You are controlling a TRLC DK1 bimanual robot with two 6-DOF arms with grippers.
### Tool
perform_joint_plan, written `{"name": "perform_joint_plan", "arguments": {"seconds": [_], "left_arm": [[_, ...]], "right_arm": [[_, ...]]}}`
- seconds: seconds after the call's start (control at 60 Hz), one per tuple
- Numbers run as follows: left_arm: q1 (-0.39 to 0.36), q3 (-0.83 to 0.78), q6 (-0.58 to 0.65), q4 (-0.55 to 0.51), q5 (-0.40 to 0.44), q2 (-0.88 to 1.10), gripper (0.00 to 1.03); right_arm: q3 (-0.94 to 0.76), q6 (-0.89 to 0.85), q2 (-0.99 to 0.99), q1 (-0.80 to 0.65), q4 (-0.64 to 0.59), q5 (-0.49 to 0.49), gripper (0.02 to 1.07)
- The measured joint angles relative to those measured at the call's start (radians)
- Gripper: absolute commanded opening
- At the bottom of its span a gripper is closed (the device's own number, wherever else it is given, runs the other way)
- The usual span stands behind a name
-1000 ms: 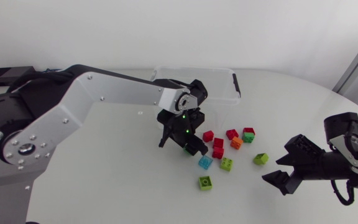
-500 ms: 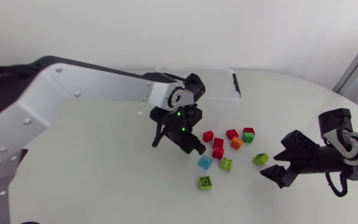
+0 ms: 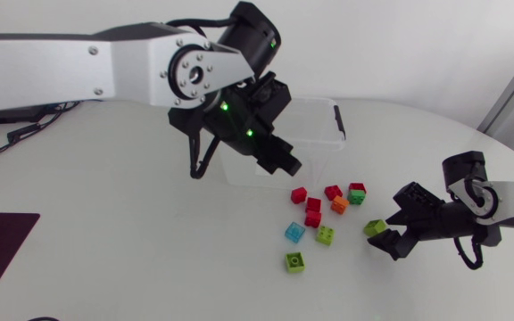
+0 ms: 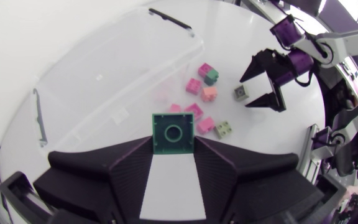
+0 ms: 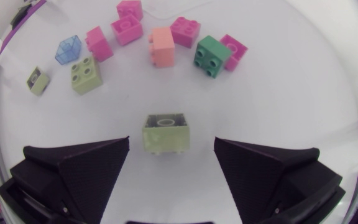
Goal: Pick up the duplo bricks and place them in the container
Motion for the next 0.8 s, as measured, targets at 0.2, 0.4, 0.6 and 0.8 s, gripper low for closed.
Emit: {"name": "perform_joint_plan", "arguments": {"seconds": [0.2, 0.4, 0.6, 0.8], "left_arm": [[0.102, 0.0, 0.006, 0.135, 0.0, -0.009, 0.43], [0.174, 0.0, 0.015, 0.236, 0.008, 0.058, 0.45], [0.182, 0.021, 0.022, 0.275, 0.012, 0.136, 0.46], [0.188, 0.066, 0.022, 0.29, 0.012, 0.184, 0.82]], "right_arm": [[0.01, 0.0, 0.027, 0.039, 0.026, 0.028, 0.91], [0.018, 0.0, 0.045, 0.044, 0.044, 0.033, 0.74], [0.018, 0.001, 0.049, 0.043, 0.069, 0.043, 0.37], [0.017, 0.001, 0.032, 0.041, 0.061, 0.045, 0.31]]}}
